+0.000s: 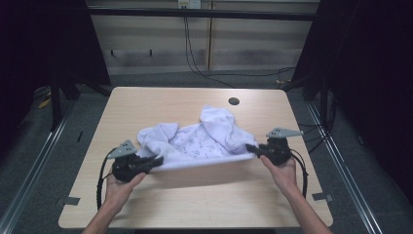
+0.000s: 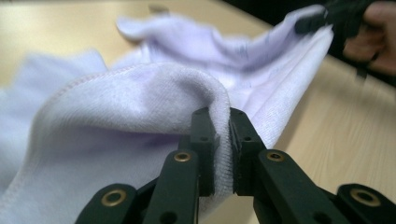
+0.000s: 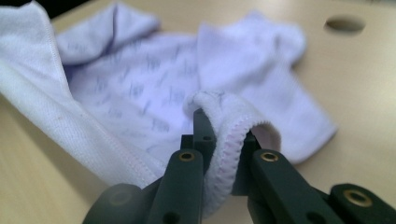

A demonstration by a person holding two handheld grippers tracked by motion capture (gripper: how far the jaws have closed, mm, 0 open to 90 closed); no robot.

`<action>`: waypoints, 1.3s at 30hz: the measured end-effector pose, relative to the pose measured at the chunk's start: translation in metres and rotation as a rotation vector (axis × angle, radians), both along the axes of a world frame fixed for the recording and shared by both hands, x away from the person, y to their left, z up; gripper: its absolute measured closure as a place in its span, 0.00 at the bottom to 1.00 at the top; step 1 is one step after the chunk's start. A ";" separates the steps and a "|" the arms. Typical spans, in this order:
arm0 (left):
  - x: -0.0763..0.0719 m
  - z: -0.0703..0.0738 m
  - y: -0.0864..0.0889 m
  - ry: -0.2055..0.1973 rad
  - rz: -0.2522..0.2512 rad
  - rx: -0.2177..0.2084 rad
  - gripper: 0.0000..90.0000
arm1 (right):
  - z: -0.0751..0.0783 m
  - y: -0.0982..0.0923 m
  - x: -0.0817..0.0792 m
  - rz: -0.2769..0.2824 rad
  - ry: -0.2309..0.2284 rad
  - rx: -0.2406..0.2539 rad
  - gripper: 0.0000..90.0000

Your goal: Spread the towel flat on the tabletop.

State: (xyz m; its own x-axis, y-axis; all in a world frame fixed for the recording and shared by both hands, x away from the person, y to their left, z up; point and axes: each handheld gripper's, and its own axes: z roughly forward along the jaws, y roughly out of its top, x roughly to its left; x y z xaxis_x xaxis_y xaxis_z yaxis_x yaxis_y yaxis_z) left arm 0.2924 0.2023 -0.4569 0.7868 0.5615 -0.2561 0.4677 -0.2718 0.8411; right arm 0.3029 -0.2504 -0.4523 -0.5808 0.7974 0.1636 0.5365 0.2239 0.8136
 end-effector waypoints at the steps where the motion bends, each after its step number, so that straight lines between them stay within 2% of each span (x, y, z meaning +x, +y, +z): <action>1: -0.005 -0.004 -0.001 0.022 -0.016 0.004 0.92 | -0.007 -0.001 -0.007 0.004 0.014 -0.006 0.94; 2: -0.015 -0.013 -0.003 0.061 -0.047 0.021 0.91 | -0.018 -0.003 -0.019 0.015 0.066 -0.011 0.93; 3: -0.015 -0.013 -0.003 0.061 -0.047 0.021 0.90 | -0.019 -0.004 -0.024 0.012 0.071 -0.038 0.91; 4: -0.020 -0.015 -0.004 0.080 -0.065 0.021 0.90 | -0.019 -0.004 -0.024 0.012 0.071 -0.038 0.91; 6: -0.031 -0.015 -0.007 0.084 -0.106 0.015 0.88 | -0.017 -0.009 -0.031 0.010 0.061 -0.066 0.87; 7: -0.035 -0.014 -0.008 0.085 -0.127 0.012 0.83 | -0.017 -0.017 -0.037 -0.013 0.074 -0.069 0.86; 8: -0.038 -0.012 -0.009 0.084 -0.137 0.006 0.83 | -0.017 -0.017 -0.037 -0.013 0.074 -0.069 0.86; 10: -0.042 -0.010 -0.010 0.093 -0.152 -0.019 0.78 | -0.023 -0.026 -0.040 -0.028 0.101 -0.090 0.79; 11: -0.043 -0.008 -0.008 0.087 -0.151 -0.023 0.75 | -0.025 -0.030 -0.040 -0.054 0.112 -0.113 0.76; 13: -0.044 -0.006 -0.001 0.089 -0.134 -0.049 0.68 | -0.028 -0.042 -0.040 -0.098 0.139 -0.123 0.66; 15: -0.043 -0.003 0.008 0.079 -0.102 -0.060 0.64 | -0.027 -0.055 -0.042 -0.138 0.152 -0.108 0.60; 16: -0.040 -0.002 0.012 0.062 -0.082 -0.045 0.64 | -0.026 -0.060 -0.044 -0.153 0.154 -0.095 0.57; 19: -0.023 -0.002 0.022 0.057 -0.007 -0.048 0.63 | -0.022 -0.070 -0.053 -0.184 0.163 -0.090 0.50; 20: -0.008 -0.004 0.024 0.050 0.032 -0.009 0.62 | -0.021 -0.075 -0.059 -0.198 0.152 -0.086 0.46; 21: -0.008 -0.004 0.024 0.050 0.032 -0.009 0.61 | -0.021 -0.078 -0.061 -0.205 0.153 -0.079 0.43; 22: -0.002 -0.006 0.025 0.053 0.049 -0.016 0.61 | -0.021 -0.078 -0.061 -0.205 0.153 -0.079 0.43; 24: 0.011 -0.011 0.023 0.071 0.058 0.002 0.58 | -0.022 -0.084 -0.062 -0.207 0.147 -0.061 0.39; 26: 0.021 -0.017 0.016 0.083 0.076 0.014 0.55 | -0.024 -0.090 -0.061 -0.199 0.134 -0.006 0.36; 27: 0.027 -0.021 0.011 0.092 0.064 0.022 0.54 | -0.025 -0.090 -0.059 -0.191 0.129 0.015 0.34; 29: 0.038 -0.031 -0.001 0.121 0.064 0.073 0.53 | -0.025 -0.088 -0.056 -0.191 0.130 0.024 0.33; 30: 0.043 -0.035 -0.006 0.134 0.042 0.098 0.58 | -0.025 -0.087 -0.054 -0.181 0.125 0.031 0.32; 31: 0.045 -0.039 -0.010 0.127 0.041 0.136 0.70 | -0.024 -0.086 -0.052 -0.179 0.124 0.038 0.29; 32: 0.045 -0.043 -0.012 0.142 0.017 0.167 0.92 | -0.021 -0.087 -0.050 -0.175 0.111 0.057 0.26; 35: 0.041 -0.039 -0.009 0.132 0.018 0.172 0.94 | -0.015 -0.086 -0.051 -0.183 0.087 0.062 0.26; 36: 0.036 -0.036 -0.002 0.143 0.020 0.152 0.95 | -0.011 -0.082 -0.055 -0.153 0.065 0.065 0.29; 37: 0.036 -0.036 -0.002 0.143 0.020 0.152 0.95 | -0.011 -0.082 -0.055 -0.153 0.065 0.065 0.29; 39: 0.028 -0.036 0.005 0.160 0.023 0.136 0.95 | -0.011 -0.069 -0.061 -0.109 0.067 0.049 0.32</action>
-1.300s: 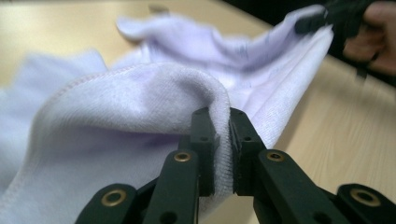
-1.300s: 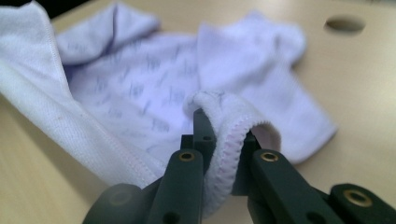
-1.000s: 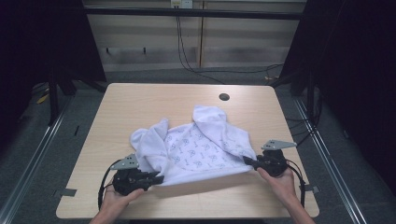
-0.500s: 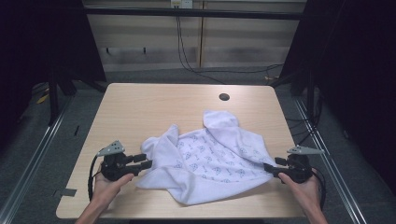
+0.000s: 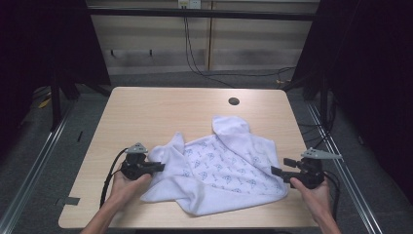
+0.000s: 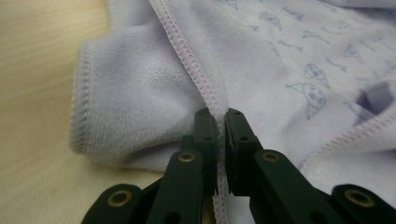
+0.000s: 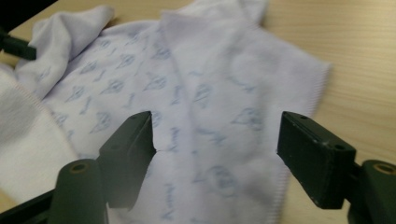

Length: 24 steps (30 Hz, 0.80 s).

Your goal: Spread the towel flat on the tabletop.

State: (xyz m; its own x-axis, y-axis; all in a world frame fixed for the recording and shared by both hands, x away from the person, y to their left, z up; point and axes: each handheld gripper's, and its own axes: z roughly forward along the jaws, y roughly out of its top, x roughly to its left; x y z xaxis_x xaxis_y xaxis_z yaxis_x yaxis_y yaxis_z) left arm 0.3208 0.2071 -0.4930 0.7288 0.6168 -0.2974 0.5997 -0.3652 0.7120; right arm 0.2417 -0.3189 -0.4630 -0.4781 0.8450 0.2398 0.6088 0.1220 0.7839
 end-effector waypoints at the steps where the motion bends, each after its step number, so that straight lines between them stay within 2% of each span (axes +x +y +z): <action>1: -0.005 0.001 0.003 0.004 -0.004 0.000 0.95 | -0.002 0.009 -0.003 0.027 0.010 -0.001 0.35; 4: -0.019 0.003 0.010 0.016 -0.029 -0.024 0.94 | -0.014 0.034 -0.010 0.114 0.075 -0.012 0.39; 6: -0.027 0.005 0.013 0.009 -0.040 -0.032 0.94 | -0.017 0.049 -0.012 0.157 0.088 -0.041 0.40; 7: -0.029 0.006 0.015 0.010 -0.040 -0.043 0.94 | -0.017 0.057 -0.012 0.179 0.087 -0.026 0.43; 8: -0.030 0.007 0.016 0.007 -0.041 -0.043 0.94 | -0.017 0.066 -0.012 0.207 0.079 -0.035 0.43; 9: -0.031 0.006 0.017 0.012 -0.042 -0.046 0.94 | -0.016 0.089 -0.014 0.253 0.046 -0.086 0.44; 10: -0.030 0.006 0.017 0.015 -0.042 -0.051 0.94 | -0.016 0.089 -0.014 0.253 0.046 -0.086 0.44; 11: -0.028 0.004 0.016 0.023 -0.041 -0.054 0.94 | -0.013 0.111 -0.017 0.303 0.021 -0.092 0.44; 12: -0.028 0.004 0.016 0.023 -0.041 -0.054 0.94 | -0.013 0.111 -0.017 0.303 0.021 -0.092 0.44; 14: -0.027 0.002 0.014 0.028 -0.035 -0.062 0.94 | -0.011 0.133 -0.020 0.342 -0.012 -0.115 0.43; 17: -0.025 0.002 0.011 0.027 -0.034 -0.063 0.94 | -0.014 0.169 -0.019 0.415 -0.012 -0.108 0.39; 19: -0.024 0.002 0.010 0.025 -0.035 -0.064 0.94 | -0.014 0.194 -0.017 0.460 -0.021 -0.121 0.36; 21: -0.022 0.002 0.009 0.024 -0.038 -0.056 0.94 | -0.012 0.214 -0.011 0.505 -0.027 -0.092 0.36; 22: -0.022 0.001 0.008 0.028 -0.032 -0.054 0.94 | -0.012 0.223 -0.007 0.516 -0.021 -0.084 0.34; 24: -0.020 -0.002 0.008 0.035 -0.037 -0.046 0.94 | -0.018 0.239 -0.001 0.543 -0.001 -0.088 0.36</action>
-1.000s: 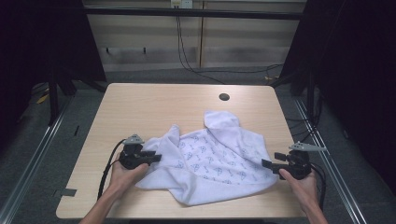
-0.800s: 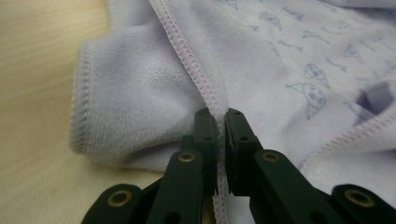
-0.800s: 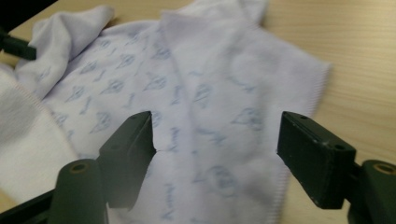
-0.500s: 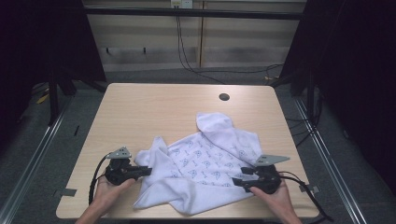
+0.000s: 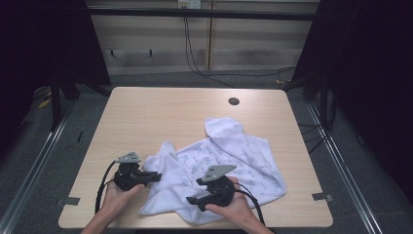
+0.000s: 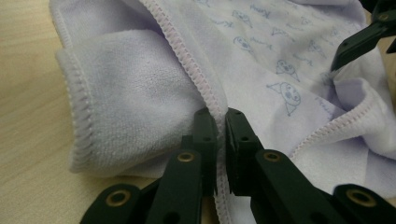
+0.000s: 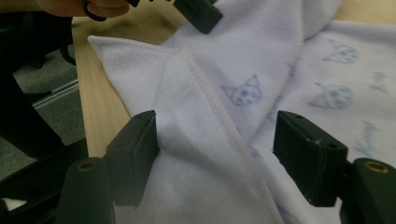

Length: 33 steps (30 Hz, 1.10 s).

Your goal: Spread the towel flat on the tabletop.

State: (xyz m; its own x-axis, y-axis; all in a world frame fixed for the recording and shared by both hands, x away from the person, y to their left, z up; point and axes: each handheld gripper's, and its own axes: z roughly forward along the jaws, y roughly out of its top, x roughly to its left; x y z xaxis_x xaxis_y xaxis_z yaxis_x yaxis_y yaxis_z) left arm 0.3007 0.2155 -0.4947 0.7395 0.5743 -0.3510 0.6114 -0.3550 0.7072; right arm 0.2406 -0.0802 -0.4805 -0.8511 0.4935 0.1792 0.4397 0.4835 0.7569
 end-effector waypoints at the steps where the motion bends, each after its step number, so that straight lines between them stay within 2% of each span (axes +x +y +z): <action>1: 0.000 -0.001 0.000 0.003 0.002 0.000 0.93 | -0.005 0.006 0.002 0.017 0.008 -0.024 0.39; 2: 0.000 0.000 0.001 0.001 0.006 -0.010 0.92 | -0.011 0.010 0.002 0.029 0.001 -0.061 0.53; 3: 0.001 0.001 0.003 -0.007 0.012 -0.018 0.88 | -0.016 0.010 0.002 0.032 0.000 -0.075 0.61; 4: 0.000 0.003 0.004 -0.016 0.025 -0.038 0.82 | -0.018 0.007 0.002 0.027 0.018 -0.054 0.67; 5: 0.001 0.007 0.007 -0.032 0.026 -0.066 0.78 | -0.017 0.005 0.003 0.009 0.028 -0.043 0.77; 6: 0.003 0.012 0.010 -0.050 0.052 -0.108 0.72 | -0.012 -0.002 0.003 0.003 0.002 -0.079 0.84; 8: 0.005 0.014 0.012 -0.054 0.066 -0.118 0.69 | -0.012 -0.007 0.003 0.010 -0.006 -0.094 0.84; 10: 0.010 0.015 0.012 -0.066 0.101 -0.107 0.67 | -0.013 -0.020 0.007 -0.010 0.002 -0.089 0.85; 11: 0.013 0.014 0.011 -0.059 0.113 -0.101 0.66 | -0.014 -0.028 0.010 -0.012 -0.005 -0.093 0.85; 13: 0.019 0.011 0.005 -0.053 0.110 -0.074 0.63 | -0.013 -0.042 0.016 -0.040 -0.011 -0.096 0.85; 16: 0.031 0.006 -0.010 -0.065 0.109 -0.046 0.54 | -0.015 -0.065 0.029 -0.029 -0.007 -0.084 0.81; 17: 0.037 0.005 -0.015 -0.064 0.099 -0.036 0.52 | -0.016 -0.077 0.035 -0.066 0.003 -0.075 0.76; 18: 0.041 0.003 -0.020 -0.070 0.100 -0.041 0.52 | -0.016 -0.082 0.036 -0.082 0.005 -0.076 0.73; 19: 0.046 0.001 -0.024 -0.056 0.092 -0.043 0.52 | -0.016 -0.082 0.036 -0.082 0.005 -0.076 0.73; 21: 0.055 -0.007 -0.036 -0.034 0.078 -0.030 0.55 | -0.017 -0.087 0.038 -0.110 0.002 -0.072 0.68; 22: 0.057 -0.010 -0.039 -0.029 0.065 -0.033 0.64 | -0.017 -0.088 0.039 -0.117 0.005 -0.068 0.66; 23: 0.057 -0.012 -0.044 -0.047 0.059 -0.017 0.79 | -0.017 -0.088 0.039 -0.115 0.000 -0.069 0.65; 24: 0.057 -0.012 -0.046 -0.048 0.053 -0.005 0.92 | -0.016 -0.088 0.038 -0.119 -0.004 -0.078 0.64; 25: 0.055 -0.009 -0.047 -0.047 0.036 0.006 0.96 | -0.015 -0.087 0.038 -0.125 -0.009 -0.078 0.65; 26: 0.052 -0.006 -0.046 -0.056 0.031 0.021 0.97 | -0.013 -0.088 0.037 -0.124 -0.022 -0.070 0.73; 27: 0.049 -0.004 -0.043 -0.056 0.024 0.014 0.97 | -0.010 -0.089 0.035 -0.113 -0.029 -0.056 0.81; 28: 0.046 -0.001 -0.039 -0.059 0.031 0.003 0.97 | -0.007 -0.090 0.033 -0.123 -0.045 -0.052 0.84; 29: 0.043 0.001 -0.034 -0.061 0.036 -0.002 0.97 | -0.001 -0.097 0.033 -0.154 -0.056 -0.012 0.87; 30: 0.040 0.003 -0.029 -0.061 0.041 -0.006 0.97 | 0.003 -0.103 0.033 -0.181 -0.068 -0.002 0.88; 31: 0.036 0.004 -0.025 -0.067 0.046 -0.001 0.97 | 0.003 -0.103 0.033 -0.181 -0.068 -0.002 0.88; 33: 0.026 0.005 -0.017 -0.061 0.050 0.002 0.97 | 0.009 -0.117 0.033 -0.244 -0.084 0.006 0.89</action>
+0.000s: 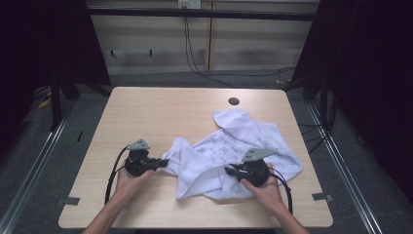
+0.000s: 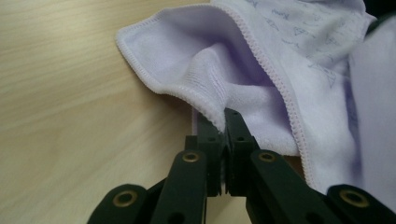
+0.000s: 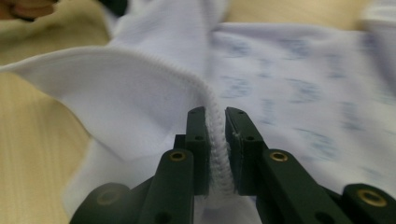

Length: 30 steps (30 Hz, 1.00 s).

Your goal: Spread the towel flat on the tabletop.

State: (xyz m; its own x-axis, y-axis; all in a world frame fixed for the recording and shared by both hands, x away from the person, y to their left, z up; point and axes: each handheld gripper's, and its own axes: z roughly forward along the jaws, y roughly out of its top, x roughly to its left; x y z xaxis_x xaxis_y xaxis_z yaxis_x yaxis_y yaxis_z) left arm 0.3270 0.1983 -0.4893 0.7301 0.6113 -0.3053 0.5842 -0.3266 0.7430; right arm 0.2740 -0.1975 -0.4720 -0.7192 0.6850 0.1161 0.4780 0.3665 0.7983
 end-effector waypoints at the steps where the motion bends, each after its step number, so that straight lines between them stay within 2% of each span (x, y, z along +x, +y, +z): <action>1: -0.007 0.000 0.004 -0.002 -0.014 0.006 0.97 | 0.002 -0.009 0.000 -0.032 0.000 0.001 0.89; 2: -0.017 0.000 0.008 0.002 -0.032 0.013 0.97 | 0.002 -0.026 0.000 -0.090 0.011 -0.014 0.89; 3: -0.017 0.000 0.008 0.002 -0.032 0.013 0.97 | 0.002 -0.026 0.000 -0.090 0.011 -0.014 0.89; 6: -0.034 0.002 0.012 0.005 -0.071 0.025 0.97 | -0.006 -0.052 0.000 -0.178 0.063 -0.046 0.87; 7: -0.039 0.003 0.012 0.005 -0.074 0.027 0.96 | -0.016 -0.068 0.001 -0.217 0.111 -0.082 0.76; 8: -0.040 0.003 0.013 0.012 -0.078 0.029 0.96 | -0.016 -0.068 0.001 -0.217 0.111 -0.082 0.76; 10: -0.040 0.002 0.013 0.016 -0.078 0.024 0.92 | -0.019 -0.074 0.000 -0.227 0.148 -0.083 0.66; 12: -0.038 0.004 0.014 0.006 -0.050 0.013 0.83 | -0.015 -0.073 -0.005 -0.217 0.124 -0.083 0.63; 15: -0.035 0.013 0.017 -0.031 -0.018 -0.028 0.79 | 0.001 -0.066 -0.018 -0.205 0.058 -0.036 0.59; 17: -0.033 0.018 0.018 -0.047 -0.001 -0.050 0.80 | 0.010 -0.060 -0.027 -0.193 0.023 -0.024 0.58; 19: -0.030 0.019 0.016 -0.059 -0.003 -0.053 0.81 | 0.016 -0.056 -0.033 -0.178 0.014 0.010 0.60; 20: -0.029 0.019 0.014 -0.059 -0.011 -0.049 0.82 | 0.017 -0.053 -0.036 -0.148 0.006 0.019 0.66; 21: -0.028 0.018 0.011 -0.062 -0.015 -0.040 0.84 | 0.016 -0.049 -0.038 -0.111 0.004 0.024 0.67; 22: -0.026 0.016 0.008 -0.057 -0.023 -0.029 0.85 | 0.014 -0.042 -0.039 -0.075 0.025 0.036 0.68; 23: -0.024 0.013 0.005 -0.045 -0.036 -0.004 0.90 | 0.007 -0.025 -0.041 0.007 0.059 0.049 0.71; 24: -0.024 0.013 0.005 -0.045 -0.036 -0.004 0.92 | 0.007 -0.025 -0.041 0.007 0.059 0.049 0.71; 25: -0.023 0.010 0.004 -0.032 -0.044 0.011 0.92 | 0.003 -0.015 -0.042 0.047 0.066 0.041 0.71; 26: -0.023 0.007 0.004 -0.020 -0.040 0.021 0.94 | 0.000 0.004 -0.044 0.113 0.079 0.032 0.71; 27: -0.022 0.004 0.004 -0.009 -0.037 0.030 0.94 | -0.002 0.013 -0.044 0.153 0.087 0.040 0.72; 28: -0.022 0.001 0.004 0.004 -0.039 0.042 0.94 | -0.002 0.013 -0.044 0.153 0.087 0.040 0.72; 29: -0.021 -0.002 0.005 0.012 -0.040 0.047 0.94 | -0.004 0.021 -0.044 0.184 0.102 0.043 0.72; 30: -0.020 -0.004 0.005 0.020 -0.040 0.054 0.94 | -0.010 0.034 -0.045 0.234 0.115 0.005 0.70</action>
